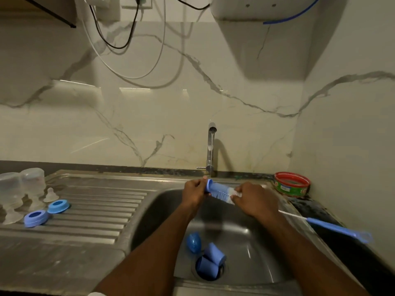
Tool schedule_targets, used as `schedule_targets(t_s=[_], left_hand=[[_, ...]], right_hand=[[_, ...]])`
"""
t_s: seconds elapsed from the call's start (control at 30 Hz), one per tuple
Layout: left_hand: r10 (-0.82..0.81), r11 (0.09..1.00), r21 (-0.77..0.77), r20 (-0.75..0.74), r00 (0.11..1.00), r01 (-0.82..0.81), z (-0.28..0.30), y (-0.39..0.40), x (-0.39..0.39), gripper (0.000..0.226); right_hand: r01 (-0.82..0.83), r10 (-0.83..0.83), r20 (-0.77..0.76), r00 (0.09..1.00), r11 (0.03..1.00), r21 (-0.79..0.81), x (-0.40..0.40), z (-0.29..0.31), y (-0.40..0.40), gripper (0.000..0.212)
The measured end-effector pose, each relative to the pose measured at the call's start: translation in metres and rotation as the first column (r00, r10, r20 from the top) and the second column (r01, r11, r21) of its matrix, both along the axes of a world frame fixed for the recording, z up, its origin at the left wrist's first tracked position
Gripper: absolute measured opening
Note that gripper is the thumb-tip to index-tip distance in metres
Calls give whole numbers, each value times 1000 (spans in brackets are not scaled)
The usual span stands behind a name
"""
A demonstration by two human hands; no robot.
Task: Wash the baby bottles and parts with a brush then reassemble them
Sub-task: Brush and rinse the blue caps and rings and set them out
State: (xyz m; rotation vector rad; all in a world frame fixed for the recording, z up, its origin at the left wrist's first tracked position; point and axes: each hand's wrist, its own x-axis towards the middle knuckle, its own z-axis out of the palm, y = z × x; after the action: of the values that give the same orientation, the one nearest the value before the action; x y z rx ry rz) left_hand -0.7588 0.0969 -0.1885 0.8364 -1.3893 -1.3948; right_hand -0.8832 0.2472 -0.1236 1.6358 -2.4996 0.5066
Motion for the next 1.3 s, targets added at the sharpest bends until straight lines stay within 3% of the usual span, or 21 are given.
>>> schedule_targets(t_s=[0.1, 0.23, 0.37, 0.43, 0.5, 0.6, 0.67, 0.77, 0.87, 1.0, 1.07, 1.17, 1.3], left_hand=[[-19, 999, 48, -21, 1000, 20, -1, -2, 2, 29], [-115, 988, 97, -22, 993, 117, 0, 2, -2, 28], [36, 999, -12, 51, 998, -36, -2, -2, -6, 28], [83, 997, 1, 27, 996, -83, -3, -5, -2, 30], [26, 998, 57, -10, 1000, -25, -1, -6, 3, 33], [-88, 987, 132, -54, 995, 94, 3, -1, 1, 33], [-79, 992, 95, -4, 997, 79, 4, 3, -3, 28], [5, 1000, -30, 98, 995, -2, 1, 3, -3, 21], [41, 998, -57, 134, 990, -33, 2, 1, 3, 29], [-137, 990, 48, 53, 989, 135, 5, 7, 5, 18], [-131, 991, 34, 82, 988, 129, 3, 5, 2, 18], [-14, 1000, -26, 117, 993, 17, 0, 0, 0, 18], [6, 997, 77, 56, 998, -10, 1, 0, 6, 33]], right_hand=[[-40, 40, 19, 999, 999, -30, 0, 6, 0, 41], [102, -105, -18, 994, 987, -122, -5, -1, 5, 37], [19, -20, 38, 999, 1000, 23, -2, -3, 0, 39], [-67, 66, 60, 996, 998, 19, -2, 2, -3, 40], [-52, 52, -10, 999, 997, -55, -3, 5, -3, 40], [85, -95, -67, 993, 985, -150, -8, -1, 0, 40], [121, -127, -45, 991, 986, -113, -7, -6, 2, 39], [37, -37, 8, 999, 999, 36, -5, -5, -2, 40], [-52, 51, 55, 997, 999, 10, -6, -1, -4, 42], [106, -106, 4, 994, 985, -135, -10, -5, -1, 39], [154, -152, 35, 988, 986, -71, -10, -10, -2, 40], [61, -67, 90, 994, 996, 64, -7, -11, -5, 39], [-14, 19, 85, 996, 999, -52, -9, -6, -6, 39]])
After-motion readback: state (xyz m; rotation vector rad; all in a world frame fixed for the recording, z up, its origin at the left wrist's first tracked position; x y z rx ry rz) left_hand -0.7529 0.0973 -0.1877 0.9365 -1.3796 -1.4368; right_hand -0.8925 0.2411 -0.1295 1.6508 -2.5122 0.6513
